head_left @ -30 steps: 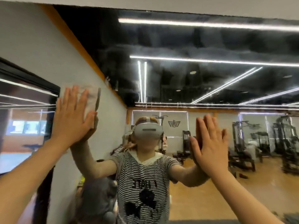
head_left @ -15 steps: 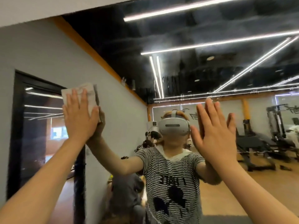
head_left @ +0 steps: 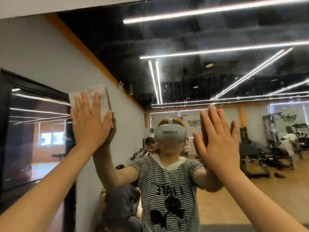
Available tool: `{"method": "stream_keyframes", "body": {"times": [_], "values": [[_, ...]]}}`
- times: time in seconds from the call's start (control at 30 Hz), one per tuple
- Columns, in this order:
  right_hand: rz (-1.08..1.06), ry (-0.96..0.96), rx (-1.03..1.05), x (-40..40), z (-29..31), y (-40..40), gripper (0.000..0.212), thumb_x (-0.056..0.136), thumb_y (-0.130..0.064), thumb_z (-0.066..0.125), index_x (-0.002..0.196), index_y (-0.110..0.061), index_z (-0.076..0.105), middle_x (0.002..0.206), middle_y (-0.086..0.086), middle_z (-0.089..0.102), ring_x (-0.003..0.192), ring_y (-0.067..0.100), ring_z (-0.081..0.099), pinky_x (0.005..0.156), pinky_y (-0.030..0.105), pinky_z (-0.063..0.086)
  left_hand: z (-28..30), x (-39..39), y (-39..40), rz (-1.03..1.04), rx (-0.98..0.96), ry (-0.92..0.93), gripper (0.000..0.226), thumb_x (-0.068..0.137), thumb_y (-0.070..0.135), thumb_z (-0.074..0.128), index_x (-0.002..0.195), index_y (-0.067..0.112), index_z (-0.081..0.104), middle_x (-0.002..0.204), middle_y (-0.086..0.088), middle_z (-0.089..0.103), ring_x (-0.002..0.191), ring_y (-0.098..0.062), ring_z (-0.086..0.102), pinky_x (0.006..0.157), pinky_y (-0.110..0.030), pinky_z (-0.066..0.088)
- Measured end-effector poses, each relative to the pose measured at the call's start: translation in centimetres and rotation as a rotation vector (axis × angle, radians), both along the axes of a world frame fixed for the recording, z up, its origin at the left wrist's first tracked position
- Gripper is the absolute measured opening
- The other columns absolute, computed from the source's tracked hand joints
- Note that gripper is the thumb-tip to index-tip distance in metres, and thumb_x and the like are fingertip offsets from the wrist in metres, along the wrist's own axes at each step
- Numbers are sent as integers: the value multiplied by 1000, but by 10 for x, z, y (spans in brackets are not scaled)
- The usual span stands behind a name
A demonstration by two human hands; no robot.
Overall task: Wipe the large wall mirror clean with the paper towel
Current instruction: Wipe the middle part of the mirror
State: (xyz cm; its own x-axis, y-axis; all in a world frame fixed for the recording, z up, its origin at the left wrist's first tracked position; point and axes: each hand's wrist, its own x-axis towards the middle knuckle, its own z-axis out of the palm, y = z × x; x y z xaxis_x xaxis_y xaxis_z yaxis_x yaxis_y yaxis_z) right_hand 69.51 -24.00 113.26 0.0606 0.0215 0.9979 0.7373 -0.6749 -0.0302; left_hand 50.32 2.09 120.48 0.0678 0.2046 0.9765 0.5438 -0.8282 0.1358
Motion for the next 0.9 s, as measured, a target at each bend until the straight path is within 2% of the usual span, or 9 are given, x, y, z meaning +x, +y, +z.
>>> {"method": "stream_keyframes", "body": {"times": [0.2,0.27,0.33,0.4,0.47,0.6,0.77,0.9], "values": [[4,-1,7,1,0,0,62,96,-49,32,151,-22,25,159,6,23,147,22,15,117,39,-2,4,-23,29,-40,146,140,80,89,61,16,155,16,16,162,-16,4,148,-34,2,117,-50,3],[-11,-5,15,0,0,1,62,96,-49,32,151,-21,26,159,7,24,146,22,15,117,39,-3,8,-22,30,-33,120,74,79,90,59,14,154,13,20,161,-19,9,147,-38,6,117,-53,7],[-28,-11,21,0,0,1,62,96,-48,33,151,-19,28,158,8,25,146,22,15,116,39,-3,12,-15,17,-48,6,-62,75,92,54,17,154,13,21,160,-21,11,147,-40,8,117,-54,8],[-41,-13,21,-1,1,2,62,96,-47,33,151,-19,28,158,8,25,146,22,15,116,39,-4,15,0,-3,-76,-134,-170,67,97,50,24,155,16,16,161,-21,6,148,-39,4,118,-52,3],[-43,-12,22,0,0,3,62,96,-47,33,151,-19,27,159,7,24,146,23,15,116,40,-4,14,19,-28,-76,-165,-198,61,102,45,28,155,20,12,162,-18,2,148,-37,0,118,-51,1],[-14,-12,12,0,1,1,62,96,-48,32,151,-20,27,159,7,23,146,23,15,116,39,-3,4,53,-69,-70,-11,-68,61,101,46,25,156,27,6,162,-14,-3,149,-35,-4,118,-46,-3],[-24,-13,-10,1,1,-1,62,97,-48,31,151,-18,28,159,9,24,146,24,15,116,40,-2,6,33,-40,-75,109,119,68,95,53,15,156,26,2,163,-12,-5,149,-32,-6,118,-47,-2],[-11,-11,-7,0,2,-1,62,97,-48,30,151,-19,27,159,8,23,146,23,14,116,38,-4,18,3,-1,-53,57,46,68,95,50,16,156,21,8,162,-16,0,149,-35,-1,118,-49,2]]}}
